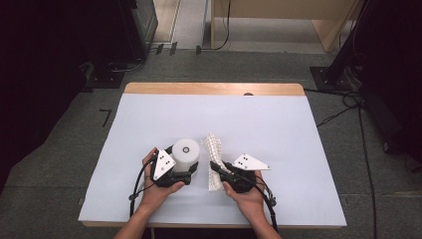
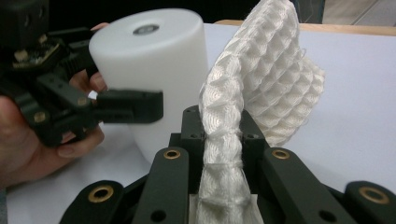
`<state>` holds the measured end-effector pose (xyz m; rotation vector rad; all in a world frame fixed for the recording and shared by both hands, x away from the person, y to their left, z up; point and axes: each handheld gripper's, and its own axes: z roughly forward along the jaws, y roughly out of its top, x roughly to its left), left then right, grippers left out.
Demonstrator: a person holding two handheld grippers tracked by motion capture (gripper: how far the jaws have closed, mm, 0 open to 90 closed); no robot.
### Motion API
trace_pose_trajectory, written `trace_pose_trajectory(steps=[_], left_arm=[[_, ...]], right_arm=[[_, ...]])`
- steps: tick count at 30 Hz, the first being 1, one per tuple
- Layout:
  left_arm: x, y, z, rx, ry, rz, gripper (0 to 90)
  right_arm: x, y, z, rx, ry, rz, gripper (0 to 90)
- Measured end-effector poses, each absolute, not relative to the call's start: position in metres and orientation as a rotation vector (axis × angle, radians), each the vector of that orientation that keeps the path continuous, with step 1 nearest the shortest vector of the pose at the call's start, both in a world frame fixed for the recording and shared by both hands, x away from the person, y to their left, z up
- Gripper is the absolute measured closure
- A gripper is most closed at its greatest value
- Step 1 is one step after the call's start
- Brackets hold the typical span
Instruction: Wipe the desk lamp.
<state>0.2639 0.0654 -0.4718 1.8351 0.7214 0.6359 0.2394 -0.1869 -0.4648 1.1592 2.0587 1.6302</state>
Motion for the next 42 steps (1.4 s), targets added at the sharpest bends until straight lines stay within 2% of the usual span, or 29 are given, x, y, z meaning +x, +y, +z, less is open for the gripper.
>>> trace_pose_trajectory(steps=[6,8,13,17,18,24,32,42], left_arm=[[0.264,0.070,-0.472,1.829,0.775,0.623,8.0],[0.260,0.069,-0.468,1.791,0.835,0.672,0.0],[0.251,0.058,-0.464,1.768,0.917,0.710,0.0],[0.249,0.049,-0.469,1.779,0.990,0.761,3.7],[0.250,0.051,-0.468,1.767,0.993,0.743,7.3],[0.257,0.066,-0.464,1.732,1.004,0.625,8.7],[0.265,0.084,-0.453,1.629,0.900,0.334,8.8],[0.259,0.075,-0.450,1.680,0.756,0.286,8.9]], right_arm=[[0.241,-0.189,-0.466,1.166,2.057,1.625,78.1],[0.241,-0.189,-0.467,1.172,2.055,1.625,78.0],[0.242,-0.190,-0.467,1.177,2.049,1.628,78.0],[0.241,-0.189,-0.468,1.177,2.060,1.624,78.0],[0.241,-0.188,-0.469,1.177,2.063,1.625,78.0],[0.239,-0.176,-0.475,1.158,2.109,1.616,78.0],[0.231,-0.159,-0.478,1.088,2.167,1.585,77.9],[0.233,-0.172,-0.465,1.081,2.095,1.618,78.2]])
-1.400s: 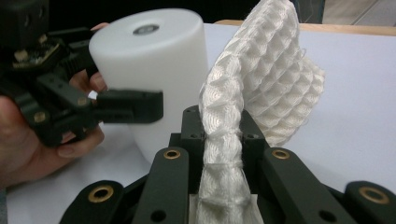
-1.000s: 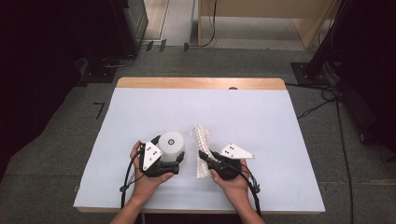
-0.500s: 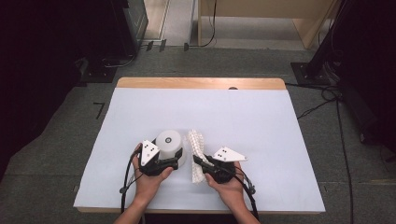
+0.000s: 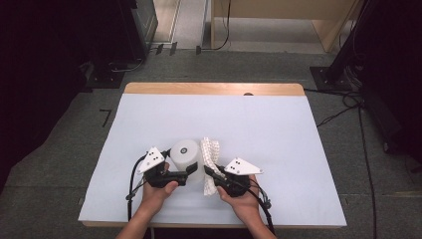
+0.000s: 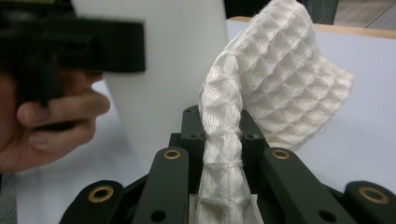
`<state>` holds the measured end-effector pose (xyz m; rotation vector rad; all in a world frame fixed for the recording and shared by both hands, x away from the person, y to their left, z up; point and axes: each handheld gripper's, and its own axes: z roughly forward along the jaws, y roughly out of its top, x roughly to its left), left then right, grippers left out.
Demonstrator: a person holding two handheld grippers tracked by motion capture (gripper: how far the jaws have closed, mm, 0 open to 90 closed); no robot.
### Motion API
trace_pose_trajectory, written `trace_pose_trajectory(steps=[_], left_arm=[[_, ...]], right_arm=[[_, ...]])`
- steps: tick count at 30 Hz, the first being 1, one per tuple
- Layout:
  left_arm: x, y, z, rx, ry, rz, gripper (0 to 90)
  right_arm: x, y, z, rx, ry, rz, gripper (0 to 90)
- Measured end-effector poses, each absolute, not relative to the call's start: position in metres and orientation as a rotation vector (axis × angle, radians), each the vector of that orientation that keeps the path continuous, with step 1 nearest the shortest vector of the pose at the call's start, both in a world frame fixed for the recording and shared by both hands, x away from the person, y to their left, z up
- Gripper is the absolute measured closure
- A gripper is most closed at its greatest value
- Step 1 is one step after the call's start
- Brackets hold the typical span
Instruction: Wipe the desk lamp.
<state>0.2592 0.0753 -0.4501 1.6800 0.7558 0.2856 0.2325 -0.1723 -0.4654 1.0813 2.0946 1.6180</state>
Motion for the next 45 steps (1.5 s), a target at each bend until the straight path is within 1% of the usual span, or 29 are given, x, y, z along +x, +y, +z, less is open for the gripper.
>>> trace_pose_trajectory(steps=[4,8,13,23,33,37,45], left_arm=[[0.262,0.077,-0.449,1.657,0.778,0.274,8.8],[0.267,0.090,-0.447,1.611,0.826,0.283,9.0],[0.269,0.096,-0.447,1.604,0.847,0.297,9.0],[0.263,0.083,-0.446,1.655,0.763,0.284,9.0],[0.270,0.095,-0.446,1.608,0.868,0.318,9.0],[0.268,0.091,-0.446,1.621,0.853,0.315,9.0],[0.263,0.082,-0.446,1.666,0.760,0.294,9.0]], right_arm=[[0.232,-0.175,-0.464,1.081,2.084,1.637,78.3],[0.226,-0.161,-0.466,1.023,2.143,1.643,78.4],[0.220,-0.147,-0.468,0.955,2.189,1.633,78.3],[0.229,-0.167,-0.463,1.045,2.111,1.656,78.5],[0.219,-0.147,-0.466,0.955,2.192,1.658,78.5],[0.219,-0.145,-0.467,0.951,2.200,1.656,78.5],[0.226,-0.164,-0.461,1.025,2.118,1.670,78.6]])
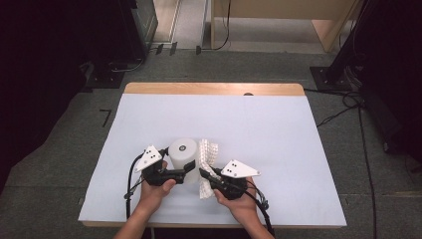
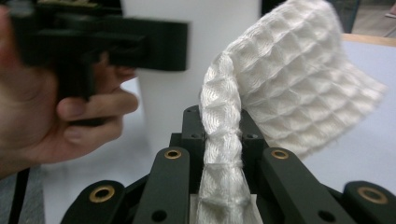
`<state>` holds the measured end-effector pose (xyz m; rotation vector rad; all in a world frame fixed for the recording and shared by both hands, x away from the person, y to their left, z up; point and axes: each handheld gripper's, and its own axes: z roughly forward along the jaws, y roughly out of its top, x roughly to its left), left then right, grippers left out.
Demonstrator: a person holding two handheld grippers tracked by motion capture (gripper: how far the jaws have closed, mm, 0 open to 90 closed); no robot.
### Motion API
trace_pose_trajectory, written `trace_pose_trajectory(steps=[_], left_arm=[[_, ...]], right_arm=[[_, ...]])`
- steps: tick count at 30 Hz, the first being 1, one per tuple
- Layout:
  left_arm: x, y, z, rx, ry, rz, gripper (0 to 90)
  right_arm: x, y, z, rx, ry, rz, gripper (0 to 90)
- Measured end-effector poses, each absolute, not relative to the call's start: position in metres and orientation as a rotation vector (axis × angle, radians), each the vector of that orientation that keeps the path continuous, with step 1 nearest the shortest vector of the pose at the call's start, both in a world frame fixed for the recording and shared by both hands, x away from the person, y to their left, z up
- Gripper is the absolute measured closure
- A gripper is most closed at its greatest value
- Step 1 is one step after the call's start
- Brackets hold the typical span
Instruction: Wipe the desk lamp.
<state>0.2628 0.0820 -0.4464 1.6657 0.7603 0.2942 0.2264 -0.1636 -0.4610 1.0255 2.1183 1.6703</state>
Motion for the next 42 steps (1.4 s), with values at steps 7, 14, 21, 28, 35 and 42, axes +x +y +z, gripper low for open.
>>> trace_pose_trajectory(steps=[7,14,21,28,35,42], left_arm=[[0.264,0.083,-0.445,1.669,0.780,0.340,9.0],[0.266,0.089,-0.444,1.665,0.773,0.337,9.0],[0.264,0.080,-0.447,1.736,0.731,0.504,8.9],[0.271,0.081,-0.462,1.768,0.784,0.573,8.9],[0.269,0.078,-0.468,1.804,0.750,0.633,8.8],[0.267,0.082,-0.469,1.820,0.755,0.636,8.2]], right_arm=[[0.226,-0.162,-0.463,1.022,2.139,1.676,78.7],[0.223,-0.153,-0.464,0.958,2.190,1.668,78.6],[0.234,-0.176,-0.464,1.093,2.093,1.668,78.6],[0.239,-0.191,-0.463,1.157,2.024,1.656,78.5],[0.240,-0.192,-0.465,1.162,2.026,1.648,78.5],[0.240,-0.192,-0.466,1.173,2.033,1.646,78.5]])
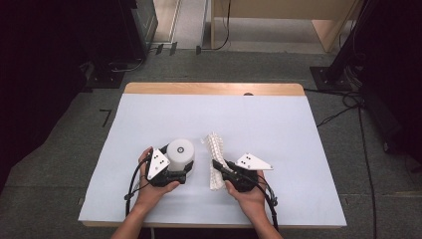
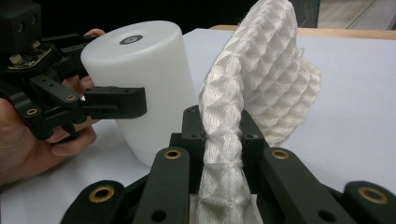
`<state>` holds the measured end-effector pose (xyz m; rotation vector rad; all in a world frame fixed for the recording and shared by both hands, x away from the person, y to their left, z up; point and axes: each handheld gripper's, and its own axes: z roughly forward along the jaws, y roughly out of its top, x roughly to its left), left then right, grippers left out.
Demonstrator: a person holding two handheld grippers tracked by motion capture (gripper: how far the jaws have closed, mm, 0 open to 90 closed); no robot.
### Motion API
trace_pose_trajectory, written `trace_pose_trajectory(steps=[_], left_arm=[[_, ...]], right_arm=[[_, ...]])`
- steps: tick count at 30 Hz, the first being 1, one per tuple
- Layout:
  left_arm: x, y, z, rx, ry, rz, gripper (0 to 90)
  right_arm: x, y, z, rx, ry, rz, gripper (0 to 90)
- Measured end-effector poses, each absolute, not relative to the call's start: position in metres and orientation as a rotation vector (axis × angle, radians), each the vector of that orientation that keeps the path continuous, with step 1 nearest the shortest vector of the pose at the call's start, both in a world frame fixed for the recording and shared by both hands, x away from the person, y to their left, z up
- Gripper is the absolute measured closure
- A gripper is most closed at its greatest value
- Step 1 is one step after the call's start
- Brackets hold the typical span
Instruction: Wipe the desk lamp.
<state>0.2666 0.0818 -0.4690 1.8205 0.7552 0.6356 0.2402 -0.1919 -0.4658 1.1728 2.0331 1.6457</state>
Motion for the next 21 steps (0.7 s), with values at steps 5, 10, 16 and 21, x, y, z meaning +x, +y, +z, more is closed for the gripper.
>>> trace_pose_trajectory(steps=[5,10,16,21], left_arm=[[0.263,0.085,-0.467,1.767,0.827,0.621,3.8],[0.253,0.076,-0.466,1.740,0.895,0.684,3.7],[0.248,0.059,-0.471,1.738,1.026,0.813,6.6],[0.250,0.059,-0.472,1.749,1.021,0.795,7.3]], right_arm=[[0.241,-0.193,-0.466,1.168,2.030,1.648,78.4],[0.242,-0.193,-0.467,1.172,2.035,1.645,78.4],[0.242,-0.190,-0.469,1.164,2.051,1.639,78.4],[0.241,-0.186,-0.471,1.159,2.064,1.634,78.4]])
